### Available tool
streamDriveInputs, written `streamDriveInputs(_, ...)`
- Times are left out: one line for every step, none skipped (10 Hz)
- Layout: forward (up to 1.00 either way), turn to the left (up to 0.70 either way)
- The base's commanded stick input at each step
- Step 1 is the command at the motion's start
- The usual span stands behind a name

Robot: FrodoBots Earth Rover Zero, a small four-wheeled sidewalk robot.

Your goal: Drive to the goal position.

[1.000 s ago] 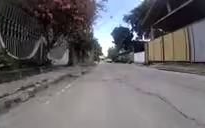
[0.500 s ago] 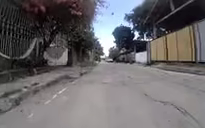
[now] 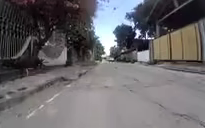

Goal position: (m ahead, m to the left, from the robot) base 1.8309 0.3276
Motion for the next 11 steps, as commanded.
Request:
streamDriveInputs(0.85,0.00)
streamDriveInputs(0.85,0.00)
streamDriveInputs(0.85,0.00)
streamDriveInputs(0.85,0.00)
streamDriveInputs(0.85,0.00)
streamDriveInputs(0.85,0.00)
streamDriveInputs(0.85,0.00)
streamDriveInputs(0.85,0.00)
streamDriveInputs(0.85,0.00)
streamDriveInputs(0.85,0.00)
streamDriveInputs(0.85,0.00)
